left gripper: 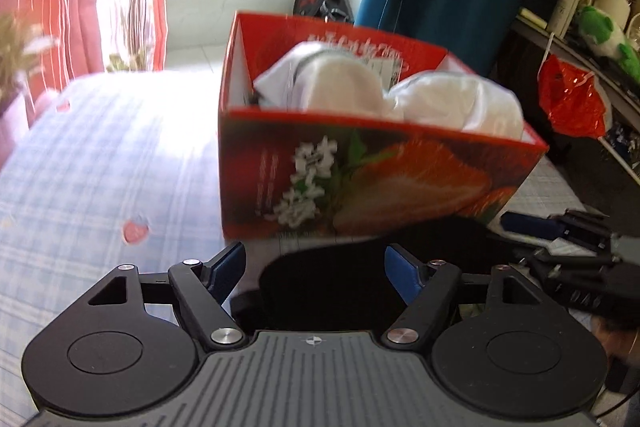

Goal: Organize soft objects
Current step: 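Lower both grippers onto the black eye mask and close on it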

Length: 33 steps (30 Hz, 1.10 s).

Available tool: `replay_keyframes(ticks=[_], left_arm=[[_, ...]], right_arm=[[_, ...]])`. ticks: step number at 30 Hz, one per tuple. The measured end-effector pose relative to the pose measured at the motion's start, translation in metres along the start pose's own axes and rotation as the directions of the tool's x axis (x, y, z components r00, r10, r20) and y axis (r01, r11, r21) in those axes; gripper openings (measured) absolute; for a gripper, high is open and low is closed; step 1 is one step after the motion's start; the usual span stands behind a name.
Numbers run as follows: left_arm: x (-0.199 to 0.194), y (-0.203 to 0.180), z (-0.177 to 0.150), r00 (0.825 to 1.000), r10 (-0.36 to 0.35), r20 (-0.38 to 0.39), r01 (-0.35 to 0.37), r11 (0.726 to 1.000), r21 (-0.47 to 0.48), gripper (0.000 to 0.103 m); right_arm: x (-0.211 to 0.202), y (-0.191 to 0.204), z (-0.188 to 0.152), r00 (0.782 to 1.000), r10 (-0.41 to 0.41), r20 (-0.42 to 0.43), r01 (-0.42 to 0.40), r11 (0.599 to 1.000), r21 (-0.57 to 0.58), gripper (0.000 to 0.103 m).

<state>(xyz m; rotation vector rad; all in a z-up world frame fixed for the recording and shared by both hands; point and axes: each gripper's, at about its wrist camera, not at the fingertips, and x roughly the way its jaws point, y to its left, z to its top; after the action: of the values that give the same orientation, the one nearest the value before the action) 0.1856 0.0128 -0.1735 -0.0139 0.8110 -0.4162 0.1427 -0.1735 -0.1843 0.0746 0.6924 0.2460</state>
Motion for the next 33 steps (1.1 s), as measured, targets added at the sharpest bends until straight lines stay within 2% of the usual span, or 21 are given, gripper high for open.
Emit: replay_keyframes(ticks=[5,8,12,14,16,20,24,30,31,32,33], left_arm=[[0.012,0.006,-0.011,0.999,0.001,-0.04,-0.002,1.0,-0.014,0.078],[0.014,0.013,-0.016,0.998,-0.008,-0.056,0.005,0.998,-0.056,0.078],[0.016,0.026,-0.022,0.996,-0.071,-0.06,0.06,0.985,-0.159,0.077],[0.019,0.029,-0.022,0.995,-0.077,-0.063,0.064,0.981,-0.183,0.077],[0.022,0.036,-0.02,0.996,-0.074,-0.059,0.058,0.971,-0.23,0.077],[0.022,0.051,-0.021,0.997,-0.064,-0.043,0.045,0.934,-0.355,0.077],[0.023,0.054,-0.022,0.997,-0.064,-0.048,0.041,0.925,-0.377,0.077],[0.042,0.047,-0.021,0.99,-0.114,-0.077,0.072,0.903,-0.423,0.076],[0.042,0.044,-0.02,0.993,-0.1,-0.069,0.062,0.905,-0.422,0.073],[0.041,0.041,-0.02,0.995,-0.08,-0.062,0.048,0.909,-0.413,0.056],[0.04,0.037,-0.02,0.996,-0.06,-0.061,0.031,0.918,-0.395,0.035]], right_arm=[[0.016,0.006,-0.023,0.997,-0.009,-0.071,0.009,1.0,-0.006,0.041],[0.015,0.005,-0.032,0.998,-0.009,-0.067,0.009,1.0,-0.003,0.041],[0.012,0.004,-0.039,0.999,-0.007,-0.051,0.008,1.0,0.014,0.041],[0.013,0.004,-0.041,0.999,-0.006,-0.042,0.007,1.0,0.025,0.041],[0.013,0.004,-0.043,0.999,-0.006,-0.033,0.007,1.0,0.03,0.041],[0.011,0.003,-0.043,1.0,-0.002,-0.03,0.003,0.999,0.038,0.041],[0.011,0.003,-0.044,1.0,0.0,-0.026,0.001,0.999,0.036,0.041],[0.01,0.003,-0.046,1.0,-0.004,-0.016,0.005,0.999,0.051,0.041],[0.01,0.003,-0.046,1.0,-0.004,-0.015,0.005,0.999,0.051,0.041],[0.01,0.003,-0.046,1.0,-0.004,-0.014,0.005,0.999,0.052,0.041],[0.009,0.003,-0.046,1.0,-0.004,-0.015,0.004,0.998,0.055,0.041]])
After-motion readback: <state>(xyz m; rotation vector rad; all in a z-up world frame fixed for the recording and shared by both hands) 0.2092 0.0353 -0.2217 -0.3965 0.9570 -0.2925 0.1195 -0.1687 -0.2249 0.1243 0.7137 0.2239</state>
